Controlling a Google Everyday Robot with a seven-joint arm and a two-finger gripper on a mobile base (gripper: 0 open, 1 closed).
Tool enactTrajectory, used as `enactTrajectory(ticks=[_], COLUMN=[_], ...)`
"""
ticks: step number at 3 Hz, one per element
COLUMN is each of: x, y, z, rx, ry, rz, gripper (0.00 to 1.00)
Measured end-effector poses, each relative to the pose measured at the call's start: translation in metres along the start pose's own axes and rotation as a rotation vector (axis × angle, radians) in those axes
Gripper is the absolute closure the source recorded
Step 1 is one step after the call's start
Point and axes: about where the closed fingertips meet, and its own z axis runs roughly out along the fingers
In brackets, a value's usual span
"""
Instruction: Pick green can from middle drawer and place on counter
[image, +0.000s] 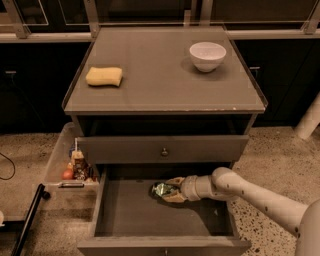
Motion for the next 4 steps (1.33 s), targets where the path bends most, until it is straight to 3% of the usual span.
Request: enactTrajectory(ticks=[1,2,4], x=[0.000,0.000,0.002], y=[0.000,0.000,0.018], z=[0.000,0.000,-0.005], rx=[0.000,-0.001,-0.021], ry=[0.000,0.000,0.008], rz=[0.000,0.001,0.035], gripper=[0.89,1.00,1.00])
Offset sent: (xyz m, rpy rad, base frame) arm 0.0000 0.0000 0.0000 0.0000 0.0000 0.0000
